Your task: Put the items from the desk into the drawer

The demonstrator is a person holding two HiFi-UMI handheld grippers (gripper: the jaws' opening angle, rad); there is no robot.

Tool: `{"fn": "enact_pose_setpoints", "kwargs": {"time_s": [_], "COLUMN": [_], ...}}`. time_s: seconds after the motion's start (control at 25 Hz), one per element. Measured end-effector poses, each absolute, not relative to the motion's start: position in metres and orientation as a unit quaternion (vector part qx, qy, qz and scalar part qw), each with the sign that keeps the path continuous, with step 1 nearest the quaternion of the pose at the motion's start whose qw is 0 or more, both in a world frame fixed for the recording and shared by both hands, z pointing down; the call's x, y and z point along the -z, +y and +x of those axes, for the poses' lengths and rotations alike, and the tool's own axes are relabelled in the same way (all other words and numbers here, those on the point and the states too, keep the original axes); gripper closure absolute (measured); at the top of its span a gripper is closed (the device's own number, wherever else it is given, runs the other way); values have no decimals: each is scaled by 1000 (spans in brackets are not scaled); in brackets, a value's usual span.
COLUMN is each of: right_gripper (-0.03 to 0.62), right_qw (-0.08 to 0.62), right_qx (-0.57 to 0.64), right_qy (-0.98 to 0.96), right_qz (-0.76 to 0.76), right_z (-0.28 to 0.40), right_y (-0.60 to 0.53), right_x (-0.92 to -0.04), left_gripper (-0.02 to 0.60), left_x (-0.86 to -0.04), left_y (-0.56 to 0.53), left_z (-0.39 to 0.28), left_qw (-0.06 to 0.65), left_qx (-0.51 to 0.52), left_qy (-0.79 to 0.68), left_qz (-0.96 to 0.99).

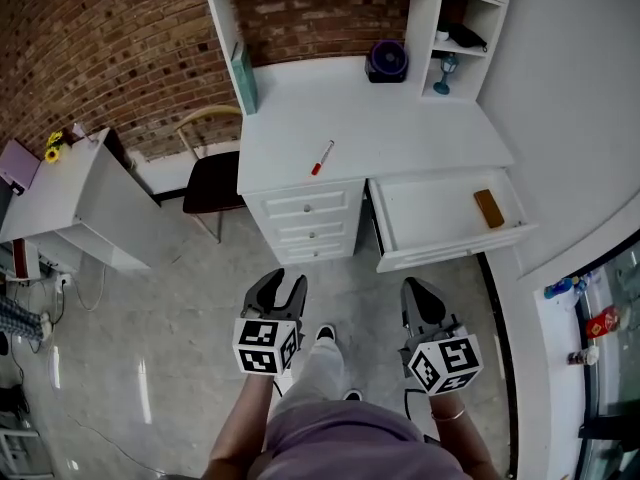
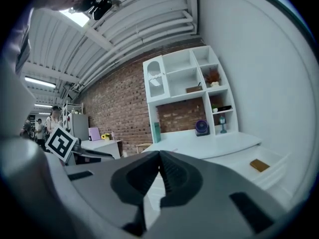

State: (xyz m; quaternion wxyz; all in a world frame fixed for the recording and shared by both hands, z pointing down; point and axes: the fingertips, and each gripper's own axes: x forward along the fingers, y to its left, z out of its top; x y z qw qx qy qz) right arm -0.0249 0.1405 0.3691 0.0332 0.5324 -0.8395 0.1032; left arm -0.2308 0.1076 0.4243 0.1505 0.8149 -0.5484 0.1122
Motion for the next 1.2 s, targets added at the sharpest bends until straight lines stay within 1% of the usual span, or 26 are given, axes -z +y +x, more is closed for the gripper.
{"fn": "enact_pose_setpoints", "kwargs": {"time_s": [0.28, 0.6, 1.2], "right_gripper": [589, 589, 589], "right_qw": [32, 32, 31], "right_qx": [-101, -96, -102], "right_qy": [-831, -813, -801], "right_qz": [546, 573, 589], "right_z": [-45, -55, -59], "right_y": [64, 6, -48], "right_x": [-363, -354, -357], "left_gripper": [417, 420, 433], "left_x": [-421, -420, -424], "left_y": [24, -50, -116], "left_z": [-255, -273, -272], "left_qw": [150, 152, 152], "left_qx": [-109, -104, -111], "left_qy": [-544, -532, -515], "left_qz": [818, 826, 836]}}
